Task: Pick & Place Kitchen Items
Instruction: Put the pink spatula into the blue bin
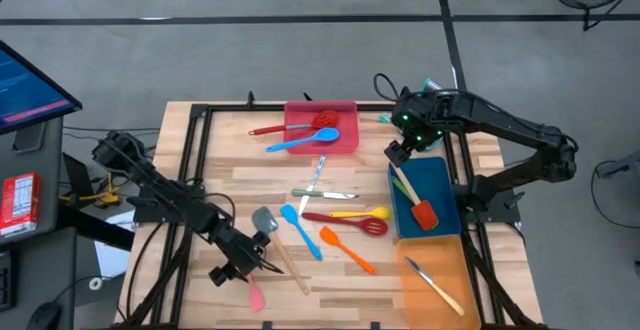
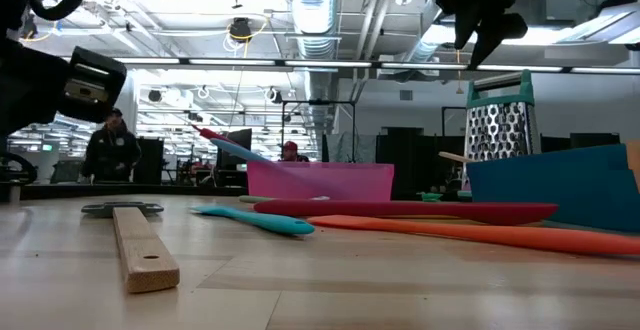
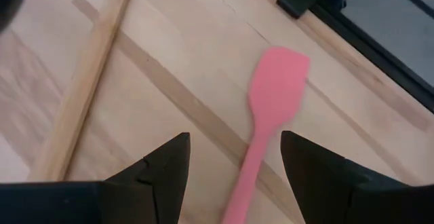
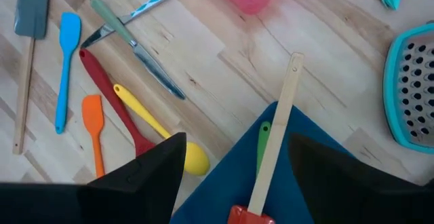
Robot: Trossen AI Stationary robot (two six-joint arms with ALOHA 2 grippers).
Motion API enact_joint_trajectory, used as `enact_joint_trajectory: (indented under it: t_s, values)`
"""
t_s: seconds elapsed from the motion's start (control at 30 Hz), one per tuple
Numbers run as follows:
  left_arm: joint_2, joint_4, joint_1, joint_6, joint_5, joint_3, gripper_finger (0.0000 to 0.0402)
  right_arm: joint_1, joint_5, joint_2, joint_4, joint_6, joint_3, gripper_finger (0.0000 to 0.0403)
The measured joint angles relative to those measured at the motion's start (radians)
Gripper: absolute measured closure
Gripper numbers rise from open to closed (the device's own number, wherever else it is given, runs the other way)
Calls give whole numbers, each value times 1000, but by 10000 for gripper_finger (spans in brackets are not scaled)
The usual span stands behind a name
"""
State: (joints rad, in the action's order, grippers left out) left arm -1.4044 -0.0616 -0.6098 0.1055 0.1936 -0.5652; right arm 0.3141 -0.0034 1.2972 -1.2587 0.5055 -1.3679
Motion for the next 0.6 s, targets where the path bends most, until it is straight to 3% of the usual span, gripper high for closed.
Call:
enact_joint_trajectory:
  t_s: [0.17, 0.3, 0.6]
  values:
    - [11, 97, 0, -15, 6, 65, 188, 0, 0, 0, -11, 19, 0, 148]
    - [31, 116, -4, -30, 73, 107, 188, 0, 1, 0, -13, 37, 0, 148]
    - [37, 272, -11, 72, 67, 194, 188, 0, 3, 0, -14, 89, 0, 148]
